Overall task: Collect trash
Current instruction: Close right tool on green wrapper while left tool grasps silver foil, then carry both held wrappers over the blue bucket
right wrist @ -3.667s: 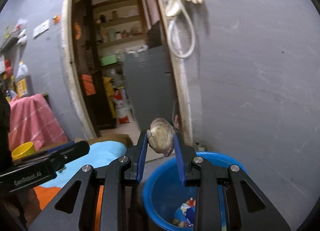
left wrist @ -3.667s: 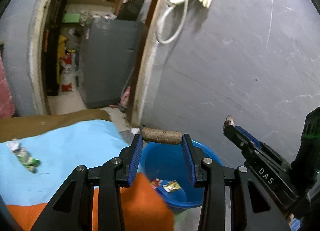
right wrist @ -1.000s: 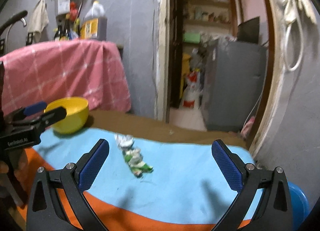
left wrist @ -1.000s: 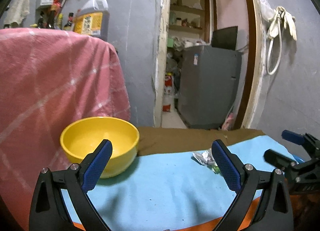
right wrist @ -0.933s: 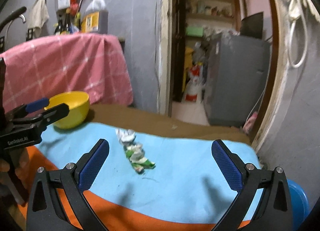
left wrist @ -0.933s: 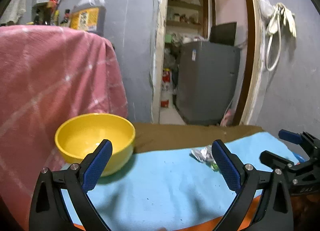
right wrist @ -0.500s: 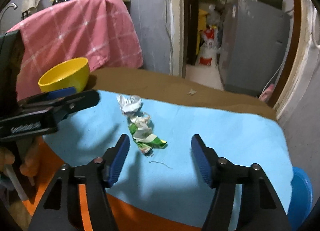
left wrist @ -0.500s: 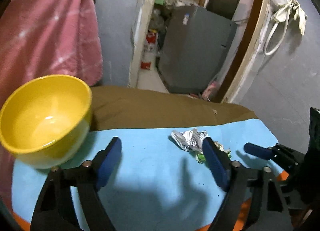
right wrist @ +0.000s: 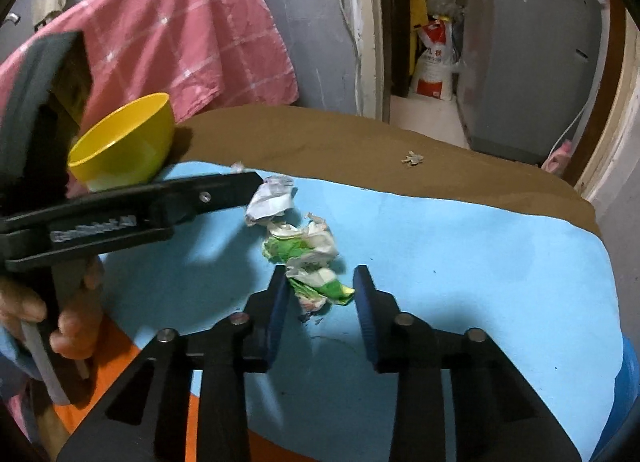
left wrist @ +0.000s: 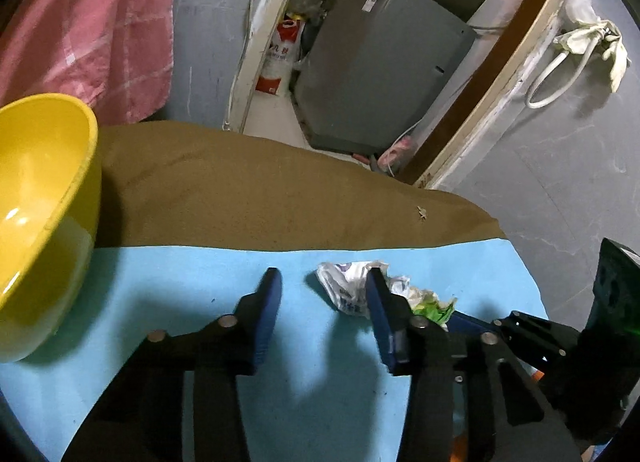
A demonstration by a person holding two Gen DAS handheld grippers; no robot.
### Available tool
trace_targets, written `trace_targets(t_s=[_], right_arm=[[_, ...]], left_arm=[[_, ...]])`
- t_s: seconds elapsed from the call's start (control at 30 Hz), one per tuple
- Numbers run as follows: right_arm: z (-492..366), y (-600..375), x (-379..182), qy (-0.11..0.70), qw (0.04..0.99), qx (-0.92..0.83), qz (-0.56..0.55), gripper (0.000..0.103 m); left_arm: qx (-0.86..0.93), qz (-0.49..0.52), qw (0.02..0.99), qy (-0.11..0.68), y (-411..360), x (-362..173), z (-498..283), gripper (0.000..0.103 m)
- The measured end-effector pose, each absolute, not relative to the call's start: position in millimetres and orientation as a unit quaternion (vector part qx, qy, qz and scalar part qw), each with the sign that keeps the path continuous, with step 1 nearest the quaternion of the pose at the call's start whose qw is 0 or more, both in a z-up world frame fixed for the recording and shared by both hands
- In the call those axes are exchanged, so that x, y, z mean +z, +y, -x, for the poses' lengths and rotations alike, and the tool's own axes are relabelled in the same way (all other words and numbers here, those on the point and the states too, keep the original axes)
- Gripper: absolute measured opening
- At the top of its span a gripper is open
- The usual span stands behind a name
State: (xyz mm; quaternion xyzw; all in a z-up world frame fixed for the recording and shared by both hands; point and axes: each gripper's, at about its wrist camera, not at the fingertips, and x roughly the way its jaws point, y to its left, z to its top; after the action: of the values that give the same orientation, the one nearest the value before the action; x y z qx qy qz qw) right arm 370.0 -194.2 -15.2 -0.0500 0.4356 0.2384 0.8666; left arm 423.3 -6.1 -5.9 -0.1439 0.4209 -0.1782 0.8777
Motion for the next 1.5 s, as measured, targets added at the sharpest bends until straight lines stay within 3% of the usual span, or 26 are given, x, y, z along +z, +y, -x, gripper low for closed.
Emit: trace_targets(t_s=[0.27,0.37,0.77,1.2,1.5], right_arm=[[-368,-208,-11,0.431,0.873,0.224,0.033,0.014],[-366,-214,-9,0.425,0.879,0.215,0.027,0.013],[-321,-255,34,0.28,0.941,0.191,-0.007,0.012],[-238,-351,87,0.113,0.992,0.057,-0.014,0.012],[-205,-421,86,0.126,0.991,-0.026,-0.046,0.012]], left_arm=[[-0.189,0.132,0.873,0.429,-13,-9,-423,0.005],[-0.193,0.126,0.877,0.423,-15,-6,-418,0.002],[-0.206,0.089,0.921,0.318,-57,34,-364,0.001],[-0.276,0.049,0.938,0.205,-165,87,-300,0.001],[-0.339,0.031,0.914,0.222,-246,84,-284,0.001]])
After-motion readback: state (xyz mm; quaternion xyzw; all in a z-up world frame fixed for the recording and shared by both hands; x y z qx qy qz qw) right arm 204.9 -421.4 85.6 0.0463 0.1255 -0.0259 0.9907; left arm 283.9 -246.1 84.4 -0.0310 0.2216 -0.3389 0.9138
